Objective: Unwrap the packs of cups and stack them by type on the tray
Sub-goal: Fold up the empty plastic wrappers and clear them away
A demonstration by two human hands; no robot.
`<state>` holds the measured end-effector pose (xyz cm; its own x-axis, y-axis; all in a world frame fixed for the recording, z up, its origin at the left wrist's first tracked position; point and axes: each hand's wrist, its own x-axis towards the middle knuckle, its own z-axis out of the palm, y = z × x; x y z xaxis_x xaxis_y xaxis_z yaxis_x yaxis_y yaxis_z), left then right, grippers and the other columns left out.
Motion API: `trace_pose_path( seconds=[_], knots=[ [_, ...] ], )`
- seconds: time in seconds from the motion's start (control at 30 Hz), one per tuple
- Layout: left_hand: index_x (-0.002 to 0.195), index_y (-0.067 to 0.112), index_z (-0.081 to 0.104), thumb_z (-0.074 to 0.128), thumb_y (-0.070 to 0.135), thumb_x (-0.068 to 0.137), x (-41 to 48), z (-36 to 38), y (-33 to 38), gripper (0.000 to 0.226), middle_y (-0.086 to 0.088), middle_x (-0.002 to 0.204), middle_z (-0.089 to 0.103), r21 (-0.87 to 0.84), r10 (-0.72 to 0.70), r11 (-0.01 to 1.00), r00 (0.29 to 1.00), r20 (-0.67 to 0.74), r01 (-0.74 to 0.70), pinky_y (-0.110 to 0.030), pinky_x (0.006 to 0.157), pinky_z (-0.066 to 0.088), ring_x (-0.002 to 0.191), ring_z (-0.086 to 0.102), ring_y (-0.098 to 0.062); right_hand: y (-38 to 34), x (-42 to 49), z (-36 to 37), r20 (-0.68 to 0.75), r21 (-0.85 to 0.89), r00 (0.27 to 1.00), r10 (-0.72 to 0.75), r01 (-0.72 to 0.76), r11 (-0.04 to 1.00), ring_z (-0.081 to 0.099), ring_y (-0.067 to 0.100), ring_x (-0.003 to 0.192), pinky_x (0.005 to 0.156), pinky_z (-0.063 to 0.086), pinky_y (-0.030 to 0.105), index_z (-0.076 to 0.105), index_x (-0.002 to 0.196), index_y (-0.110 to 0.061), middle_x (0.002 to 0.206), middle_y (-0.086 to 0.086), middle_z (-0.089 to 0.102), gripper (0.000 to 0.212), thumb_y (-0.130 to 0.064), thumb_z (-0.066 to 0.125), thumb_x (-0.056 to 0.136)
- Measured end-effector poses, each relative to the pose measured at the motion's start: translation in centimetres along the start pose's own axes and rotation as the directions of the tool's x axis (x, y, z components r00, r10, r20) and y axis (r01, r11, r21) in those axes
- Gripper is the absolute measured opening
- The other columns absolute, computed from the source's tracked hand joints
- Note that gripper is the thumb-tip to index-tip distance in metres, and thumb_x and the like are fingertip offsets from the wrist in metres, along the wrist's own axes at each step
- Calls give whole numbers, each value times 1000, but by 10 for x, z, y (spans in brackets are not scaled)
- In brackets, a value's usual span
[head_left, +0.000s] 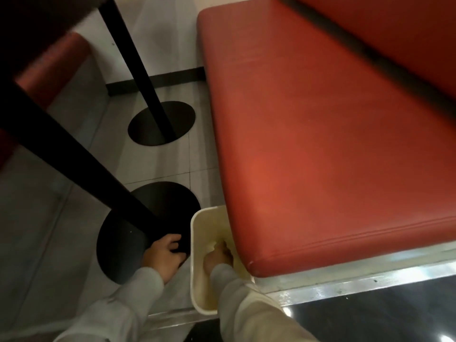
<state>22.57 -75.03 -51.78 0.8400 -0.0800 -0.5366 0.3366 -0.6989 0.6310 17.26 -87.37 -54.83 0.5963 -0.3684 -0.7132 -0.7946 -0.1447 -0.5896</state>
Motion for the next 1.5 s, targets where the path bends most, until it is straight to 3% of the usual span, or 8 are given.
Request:
trace_pose_path(
  seconds=[0.2, 0.33, 0.53, 0.63, 0.8, 0.87, 1.1, 1.5],
  knots=[
    [132, 11, 58, 66, 0, 90, -69, -38, 34, 44, -17, 124, 63, -61, -47, 997, 997, 65, 51, -38, 80, 54, 105, 62, -30, -34, -91, -32, 126, -66, 991, -43, 51, 996, 43, 31, 136, 108, 36, 32, 33, 150, -5, 150, 16, 41, 48, -14, 40, 103],
    [129, 11, 60, 67, 8, 90, -128, -73, 55, 40, -16, 126, 64, -21, -70, 997, 989, 127, 73, -47, 94, 54, 113, 63, -35, -49, -157, -65, 114, -144, 993, -19, 35, 989, 44, 31, 135, 105, 36, 29, 38, 147, -7, 148, 16, 44, 45, -14, 43, 103],
    [126, 22, 63, 70, 20, 86, -228, -122, 86, 40, 0, 121, 68, -17, -91, 995, 987, 130, 94, -34, 99, 51, 113, 62, -21, -72, -255, -119, 86, -237, 995, -45, 64, 969, 51, 31, 129, 107, 39, 28, 57, 130, -20, 141, 12, 54, 37, -16, 50, 94],
    [119, 20, 68, 71, 22, 87, -275, -148, 103, 32, 1, 116, 68, 30, -60, 998, 990, 131, 57, -16, 88, 45, 106, 62, -15, -84, -294, -143, 102, -311, 992, -67, 96, 945, 52, 30, 128, 107, 39, 28, 62, 126, -17, 138, 11, 58, 34, -14, 52, 94],
    [99, 30, 73, 73, 24, 85, -329, -196, 137, 16, 4, 102, 72, 11, -6, 1000, 996, 95, 5, -25, 87, 52, 100, 66, -17, -109, -341, -165, 182, -394, 972, -150, 212, 894, 64, 35, 111, 100, 50, 42, 65, 96, -27, 123, 11, 66, 16, -29, 53, 86],
    [99, 32, 72, 74, 28, 83, -341, -218, 152, 17, 4, 104, 72, 28, 31, 999, 994, 109, -34, -24, 81, 51, 100, 66, -15, -117, -337, -168, 261, -432, 950, -168, 271, 860, 65, 35, 107, 97, 53, 45, 66, 100, -25, 120, 12, 67, 23, -32, 50, 85],
    [105, 24, 72, 72, 22, 87, -378, -281, 192, 17, 5, 98, 73, -66, 127, 990, 989, 79, -122, -32, 76, 60, 91, 70, -10, -209, -426, -187, 528, -363, 831, -175, 407, 838, 71, 20, 71, 61, 58, 26, 68, 84, -6, 85, 13, 75, 15, -12, 57, 92],
    [108, 18, 72, 68, 21, 92, -368, -382, 227, 17, 0, 104, 73, -172, 200, 957, 961, -192, -233, -36, 84, 60, 95, 71, -14, -338, -433, -186, 467, -160, 734, -494, 619, 769, 74, 26, 83, 72, 61, 32, 67, 98, -1, 95, 13, 73, 15, -14, 59, 93]
  ],
)
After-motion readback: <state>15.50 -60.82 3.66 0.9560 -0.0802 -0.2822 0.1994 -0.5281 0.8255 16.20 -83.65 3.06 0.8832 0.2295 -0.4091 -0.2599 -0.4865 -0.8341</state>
